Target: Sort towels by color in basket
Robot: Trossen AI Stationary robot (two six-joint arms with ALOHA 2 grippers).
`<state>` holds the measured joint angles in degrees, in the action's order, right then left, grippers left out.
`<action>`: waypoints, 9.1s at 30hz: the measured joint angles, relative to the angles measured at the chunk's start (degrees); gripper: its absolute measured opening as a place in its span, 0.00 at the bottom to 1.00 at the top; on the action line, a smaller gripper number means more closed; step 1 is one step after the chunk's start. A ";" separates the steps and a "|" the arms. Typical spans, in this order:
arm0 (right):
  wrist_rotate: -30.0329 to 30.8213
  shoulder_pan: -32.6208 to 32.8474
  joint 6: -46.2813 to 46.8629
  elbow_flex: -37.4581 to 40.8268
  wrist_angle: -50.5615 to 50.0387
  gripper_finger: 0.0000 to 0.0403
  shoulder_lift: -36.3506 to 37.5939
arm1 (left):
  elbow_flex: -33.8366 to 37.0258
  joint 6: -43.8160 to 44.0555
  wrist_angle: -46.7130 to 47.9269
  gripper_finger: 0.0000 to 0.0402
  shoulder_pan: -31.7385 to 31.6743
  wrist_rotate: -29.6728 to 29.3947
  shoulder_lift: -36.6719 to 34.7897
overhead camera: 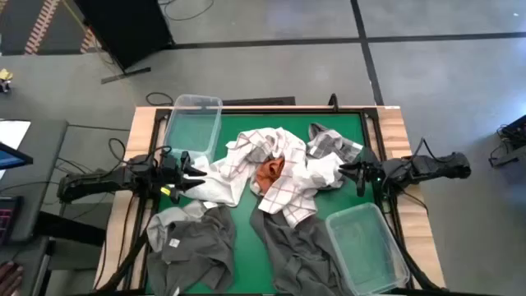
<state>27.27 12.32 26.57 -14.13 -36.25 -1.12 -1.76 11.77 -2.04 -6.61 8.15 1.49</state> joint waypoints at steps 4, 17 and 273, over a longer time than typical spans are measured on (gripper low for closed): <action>0.01 0.00 -0.02 0.00 0.00 0.29 0.02 | 0.00 0.01 0.00 0.29 -0.01 0.02 0.00; 0.00 0.02 0.00 0.00 0.00 0.29 0.00 | -0.01 0.01 0.01 0.29 -0.01 0.01 0.00; 2.45 -1.34 6.96 0.00 23.63 0.29 0.00 | 0.00 0.00 0.00 0.29 -0.02 0.00 -0.02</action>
<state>29.71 10.98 33.53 -14.13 -12.62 -1.13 -1.76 11.77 -2.04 -6.63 8.15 1.48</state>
